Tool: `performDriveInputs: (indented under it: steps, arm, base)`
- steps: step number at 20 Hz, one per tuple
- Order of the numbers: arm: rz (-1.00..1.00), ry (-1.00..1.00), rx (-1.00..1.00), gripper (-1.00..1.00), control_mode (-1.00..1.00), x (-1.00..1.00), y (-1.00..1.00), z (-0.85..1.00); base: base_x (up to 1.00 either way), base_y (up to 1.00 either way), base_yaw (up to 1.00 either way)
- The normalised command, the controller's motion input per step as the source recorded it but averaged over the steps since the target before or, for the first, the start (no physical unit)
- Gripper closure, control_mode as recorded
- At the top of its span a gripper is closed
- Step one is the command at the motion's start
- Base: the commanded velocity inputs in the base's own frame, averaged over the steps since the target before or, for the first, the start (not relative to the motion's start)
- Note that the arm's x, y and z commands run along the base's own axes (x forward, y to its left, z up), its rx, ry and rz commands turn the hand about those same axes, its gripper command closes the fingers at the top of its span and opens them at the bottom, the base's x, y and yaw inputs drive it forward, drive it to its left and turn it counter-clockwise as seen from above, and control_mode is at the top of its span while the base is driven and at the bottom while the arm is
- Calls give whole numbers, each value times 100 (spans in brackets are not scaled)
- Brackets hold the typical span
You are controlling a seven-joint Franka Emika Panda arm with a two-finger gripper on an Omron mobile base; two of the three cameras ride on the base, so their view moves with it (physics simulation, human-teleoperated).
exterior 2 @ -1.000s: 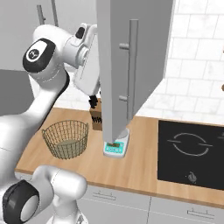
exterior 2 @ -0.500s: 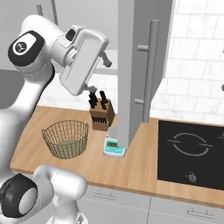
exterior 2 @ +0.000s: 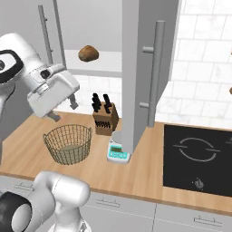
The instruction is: Open the cabinet, pick up the bread from the cabinet and place it in the basket. Then move the basket to the dining counter.
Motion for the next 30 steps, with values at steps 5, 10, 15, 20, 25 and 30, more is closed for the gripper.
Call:
performDriveInputs:
  steps: [5,10,15,20,25,30]
  arm:
    - [-6,-47,64,-100,-100,33,35,-49]
    - [-5,-64,43,-100,-100,77,54,12]
    - [11,-85,3,-100,-100,75,66,93]
    - [17,-60,-9,-100,-100,95,70,100]
    - [13,-29,-17,-100,-100,90,10,77]
    - [17,-11,-18,-100,-100,68,31,25]
  base:
    - [0,0,0]
    - [0,0,0]
    - [0,0,0]
    - [0,0,0]
    - [0,0,0]
    - [0,0,0]
